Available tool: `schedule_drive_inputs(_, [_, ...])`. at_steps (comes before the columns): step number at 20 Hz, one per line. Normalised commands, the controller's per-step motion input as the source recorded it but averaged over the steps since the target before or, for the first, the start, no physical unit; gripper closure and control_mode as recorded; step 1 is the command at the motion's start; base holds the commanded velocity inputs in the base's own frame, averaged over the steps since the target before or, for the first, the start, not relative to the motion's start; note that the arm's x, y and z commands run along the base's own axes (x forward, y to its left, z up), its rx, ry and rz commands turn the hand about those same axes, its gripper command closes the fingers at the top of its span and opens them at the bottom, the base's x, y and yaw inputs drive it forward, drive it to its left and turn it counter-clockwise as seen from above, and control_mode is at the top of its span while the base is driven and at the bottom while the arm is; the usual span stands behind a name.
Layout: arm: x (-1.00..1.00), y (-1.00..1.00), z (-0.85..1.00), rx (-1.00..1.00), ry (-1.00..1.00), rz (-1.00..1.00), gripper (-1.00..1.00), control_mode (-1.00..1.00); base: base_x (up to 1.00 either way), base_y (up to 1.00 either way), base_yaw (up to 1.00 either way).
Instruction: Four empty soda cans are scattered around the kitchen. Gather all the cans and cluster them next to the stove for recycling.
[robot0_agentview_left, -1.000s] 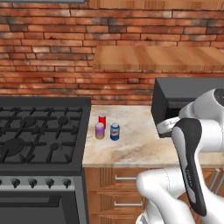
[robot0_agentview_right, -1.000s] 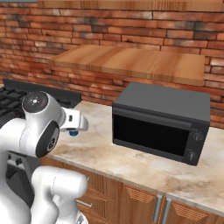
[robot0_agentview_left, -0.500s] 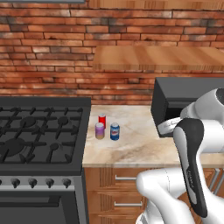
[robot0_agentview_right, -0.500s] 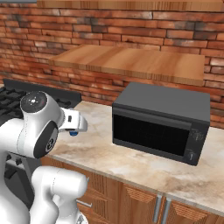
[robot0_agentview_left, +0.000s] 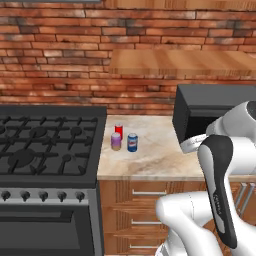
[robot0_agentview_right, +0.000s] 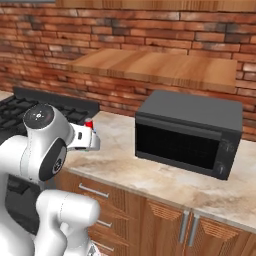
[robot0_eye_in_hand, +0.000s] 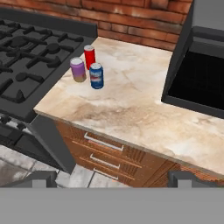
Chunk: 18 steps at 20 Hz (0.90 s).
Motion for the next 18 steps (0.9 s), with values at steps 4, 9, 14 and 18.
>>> schedule_drive_inputs(4, [0.0, 0.0, 0.0, 0.0, 0.0, 0.0, -1.0, 1.0, -0.55, 0.26, 0.13])
schedule_drive_inputs(9, [0.0, 0.0, 0.0, 0.0, 0.0, 0.0, -1.0, 1.0, -0.15, 0.47, 0.29])
schedule_drive_inputs(14, [0.0, 0.0, 0.0, 0.0, 0.0, 0.0, -1.0, 1.0, -0.17, 0.35, 0.48])
schedule_drive_inputs(18, [0.0, 0.0, 0.0, 0.0, 0.0, 0.0, -1.0, 1.0, -0.15, 0.31, 0.5])
